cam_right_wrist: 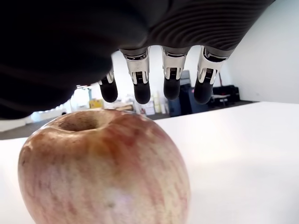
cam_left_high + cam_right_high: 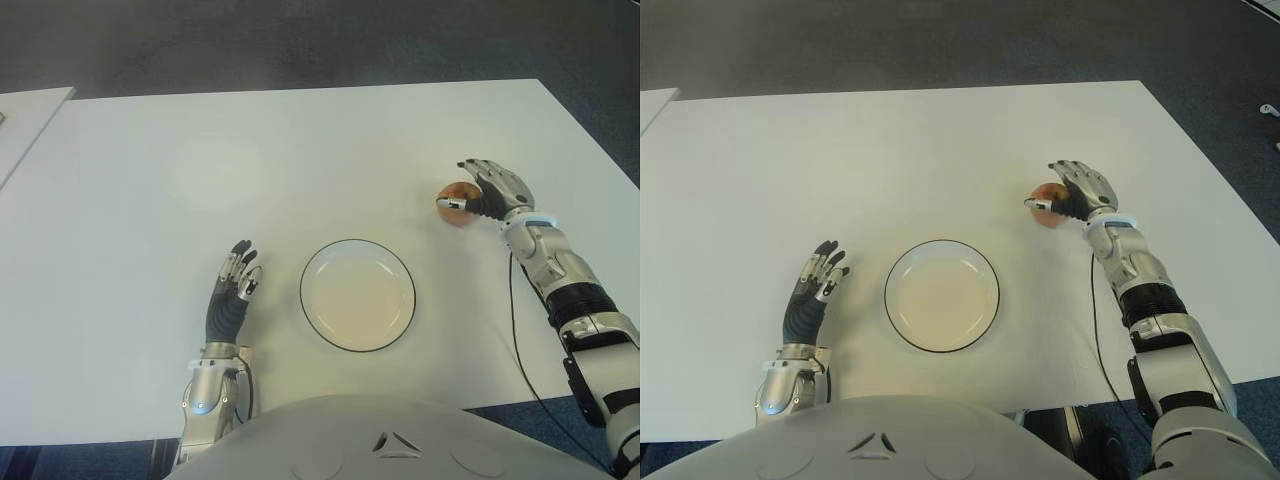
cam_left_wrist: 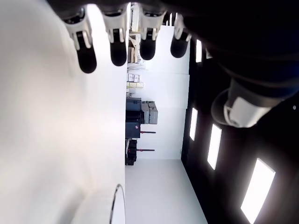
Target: Put the apples into the plate.
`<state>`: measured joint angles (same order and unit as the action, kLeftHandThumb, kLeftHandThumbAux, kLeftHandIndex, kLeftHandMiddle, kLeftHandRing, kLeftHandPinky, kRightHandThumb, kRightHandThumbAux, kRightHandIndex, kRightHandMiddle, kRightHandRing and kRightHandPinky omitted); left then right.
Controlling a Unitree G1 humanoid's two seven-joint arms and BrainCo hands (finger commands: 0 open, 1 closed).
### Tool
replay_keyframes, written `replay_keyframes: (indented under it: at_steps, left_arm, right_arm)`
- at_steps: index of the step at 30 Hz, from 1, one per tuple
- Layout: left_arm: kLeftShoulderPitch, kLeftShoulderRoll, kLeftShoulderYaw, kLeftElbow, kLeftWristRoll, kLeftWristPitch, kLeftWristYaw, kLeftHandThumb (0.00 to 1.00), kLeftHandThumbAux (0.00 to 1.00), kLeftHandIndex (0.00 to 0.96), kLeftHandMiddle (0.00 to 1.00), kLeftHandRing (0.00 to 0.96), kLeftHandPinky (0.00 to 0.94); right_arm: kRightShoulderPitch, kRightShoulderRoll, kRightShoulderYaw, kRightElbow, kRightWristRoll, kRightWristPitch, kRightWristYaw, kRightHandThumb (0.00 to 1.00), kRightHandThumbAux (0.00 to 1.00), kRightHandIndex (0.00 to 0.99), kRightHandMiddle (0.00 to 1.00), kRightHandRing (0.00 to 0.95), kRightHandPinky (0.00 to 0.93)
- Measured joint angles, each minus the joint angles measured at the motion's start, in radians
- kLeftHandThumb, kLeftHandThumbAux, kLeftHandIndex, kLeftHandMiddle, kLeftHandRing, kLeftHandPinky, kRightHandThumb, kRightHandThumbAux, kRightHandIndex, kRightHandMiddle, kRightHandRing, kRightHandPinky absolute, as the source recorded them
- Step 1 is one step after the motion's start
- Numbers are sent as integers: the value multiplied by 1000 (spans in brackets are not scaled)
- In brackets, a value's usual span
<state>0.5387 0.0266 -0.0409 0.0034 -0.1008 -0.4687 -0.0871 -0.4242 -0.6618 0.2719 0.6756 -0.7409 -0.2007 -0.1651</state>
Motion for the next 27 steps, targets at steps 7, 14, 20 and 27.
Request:
replay_keyframes:
  at_steps: [7, 14, 20, 27]
  left_arm:
    - [10, 1, 0, -6, -4, 0, -3, 135, 488, 73, 71, 104, 170]
    - [21, 1, 2, -16, -18, 0, -16, 140, 483, 75, 68, 102, 175]
    - [29, 2, 9, -34, -37, 1, -29, 148, 475, 81, 71, 102, 174]
    - [35, 2, 22, -42, -57, 9, -42, 145, 474, 75, 71, 97, 163]
  right_arm:
    - [-13, 13, 15, 31, 0, -10, -14, 238, 223, 0, 0, 0, 0]
    - [-22, 22, 31, 79, 0, -18, -27, 238, 224, 0, 0, 0, 0]
    - [-40, 31, 35, 130, 6, -30, -34, 238, 228, 0, 0, 0, 0]
    - [-64, 36, 36, 177, 23, -48, -43, 234, 242, 0, 0, 0, 0]
